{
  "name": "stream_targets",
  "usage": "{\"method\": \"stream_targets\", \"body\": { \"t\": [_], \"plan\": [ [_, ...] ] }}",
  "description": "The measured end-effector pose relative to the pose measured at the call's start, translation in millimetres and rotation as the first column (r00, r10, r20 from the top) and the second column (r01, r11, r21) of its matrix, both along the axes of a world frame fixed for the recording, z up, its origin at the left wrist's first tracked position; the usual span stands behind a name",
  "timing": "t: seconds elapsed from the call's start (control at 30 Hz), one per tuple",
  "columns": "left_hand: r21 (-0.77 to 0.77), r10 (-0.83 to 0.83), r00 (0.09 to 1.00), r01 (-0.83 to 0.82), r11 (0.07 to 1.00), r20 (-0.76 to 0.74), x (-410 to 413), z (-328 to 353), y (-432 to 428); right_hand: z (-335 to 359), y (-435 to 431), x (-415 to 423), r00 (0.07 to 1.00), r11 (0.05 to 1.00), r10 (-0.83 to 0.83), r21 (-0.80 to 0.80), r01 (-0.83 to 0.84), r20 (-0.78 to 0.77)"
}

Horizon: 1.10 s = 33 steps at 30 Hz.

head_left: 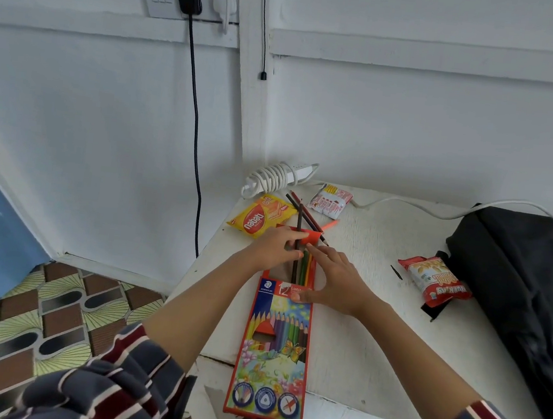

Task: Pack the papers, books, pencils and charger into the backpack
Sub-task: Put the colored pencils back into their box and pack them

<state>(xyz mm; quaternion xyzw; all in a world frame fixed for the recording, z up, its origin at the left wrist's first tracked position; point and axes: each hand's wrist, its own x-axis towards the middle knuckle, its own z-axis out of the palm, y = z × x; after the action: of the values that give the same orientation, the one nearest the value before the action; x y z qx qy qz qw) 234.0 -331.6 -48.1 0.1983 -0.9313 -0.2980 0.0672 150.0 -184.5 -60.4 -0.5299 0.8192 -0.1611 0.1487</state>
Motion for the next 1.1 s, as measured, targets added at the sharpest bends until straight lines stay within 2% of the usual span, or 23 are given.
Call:
{"method": "stream_targets", "body": {
  "t": [0.13, 0.33, 0.43, 0.53, 0.67, 0.8, 1.1],
  "plan": [
    [-0.015, -0.055, 0.996, 0.056, 0.998, 0.072, 2, 0, 1, 0, 0, 0, 1.0, 1.0, -0.001, 0.0, 0.001, 0.001],
    [0.08, -0.104, 0.989, 0.096, 0.992, 0.105, 6, 0, -2, -2, -1, -1, 1.0, 1.0, -0.013, -0.016, 0.013, 0.007],
    [0.175, -0.101, 0.994, 0.094, 0.98, 0.031, 10, 1, -3, -3, -2, -2, 1.0, 1.0, -0.017, -0.01, 0.017, 0.003],
    [0.246, 0.036, 0.997, -0.018, 0.969, -0.07, 11, 1, -6, 0, -4, -5, 0.999, 1.0, 0.003, 0.003, -0.003, -0.037],
    [0.097, 0.051, 0.991, -0.04, 0.995, -0.121, 13, 1, -13, 6, -10, -9, 0.984, 0.995, 0.094, 0.028, -0.091, -0.153],
    [-0.127, -0.027, 0.998, 0.019, 0.992, -0.062, 12, -7, -23, 6, -13, -12, 0.96, 0.98, 0.184, 0.115, -0.162, -0.211],
    [-0.264, 0.017, 0.998, -0.002, 0.964, 0.055, 6, -10, -23, 0, -11, -14, 0.964, 0.977, 0.2, 0.114, -0.182, -0.177]
  ]
}}
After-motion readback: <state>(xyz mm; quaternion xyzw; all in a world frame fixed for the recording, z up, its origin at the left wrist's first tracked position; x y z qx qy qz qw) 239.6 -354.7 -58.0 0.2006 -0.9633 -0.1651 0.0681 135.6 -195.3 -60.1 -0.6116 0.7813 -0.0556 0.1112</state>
